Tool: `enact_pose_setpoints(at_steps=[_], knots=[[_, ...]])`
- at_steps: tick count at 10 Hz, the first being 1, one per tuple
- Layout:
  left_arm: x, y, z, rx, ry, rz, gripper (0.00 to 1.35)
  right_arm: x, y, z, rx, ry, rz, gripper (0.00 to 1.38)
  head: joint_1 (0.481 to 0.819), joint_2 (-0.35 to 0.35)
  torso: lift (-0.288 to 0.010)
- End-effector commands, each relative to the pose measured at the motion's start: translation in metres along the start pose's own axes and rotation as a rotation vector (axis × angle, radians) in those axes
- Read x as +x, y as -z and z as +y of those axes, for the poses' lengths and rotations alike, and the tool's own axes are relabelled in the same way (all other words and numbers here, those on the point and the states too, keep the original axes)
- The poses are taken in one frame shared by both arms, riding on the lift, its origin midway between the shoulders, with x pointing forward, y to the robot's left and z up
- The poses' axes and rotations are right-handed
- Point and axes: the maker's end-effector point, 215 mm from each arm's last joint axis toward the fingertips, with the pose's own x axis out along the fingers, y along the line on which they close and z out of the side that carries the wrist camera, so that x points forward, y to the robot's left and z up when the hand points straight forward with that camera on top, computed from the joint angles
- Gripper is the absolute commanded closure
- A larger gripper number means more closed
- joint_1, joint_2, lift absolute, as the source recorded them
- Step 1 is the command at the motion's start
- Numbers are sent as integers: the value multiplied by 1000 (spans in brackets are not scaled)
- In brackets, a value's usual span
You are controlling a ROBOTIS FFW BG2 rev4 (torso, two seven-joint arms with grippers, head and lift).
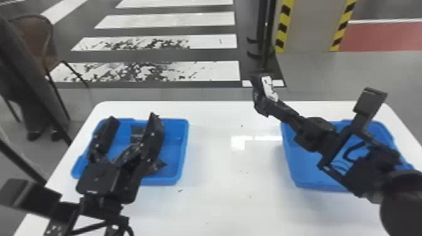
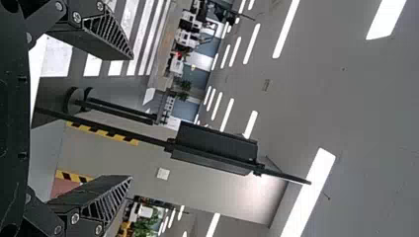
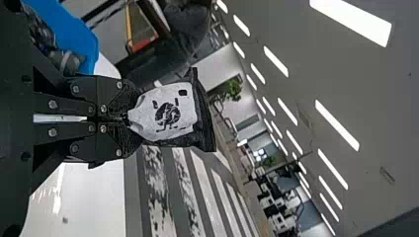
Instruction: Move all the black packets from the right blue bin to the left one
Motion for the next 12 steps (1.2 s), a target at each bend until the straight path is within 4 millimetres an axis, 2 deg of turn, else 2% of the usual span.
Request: enact_pose_setpoints(at_steps=[1, 2, 4, 6, 8, 12], knots=[[3, 6, -1, -45, 7, 19, 185, 13, 14, 57, 44, -123, 11, 1124, 681, 124, -140], [6, 8, -5, -72, 23, 28, 185, 18, 22, 86, 60, -186, 27, 1124, 683, 171, -140], [13, 13, -16, -122, 58, 43, 185, 24, 45, 128, 103, -276, 74, 1124, 684, 237, -140], [15, 18, -29, -156, 91, 59, 185, 29, 66, 152, 135, -327, 118, 1124, 692, 275, -140], [18, 31, -46, -174, 133, 105, 185, 33, 78, 176, 151, -377, 149, 1124, 695, 292, -140], [18, 44, -48, -165, 138, 141, 185, 29, 109, 221, 198, -466, 223, 1124, 695, 331, -140]])
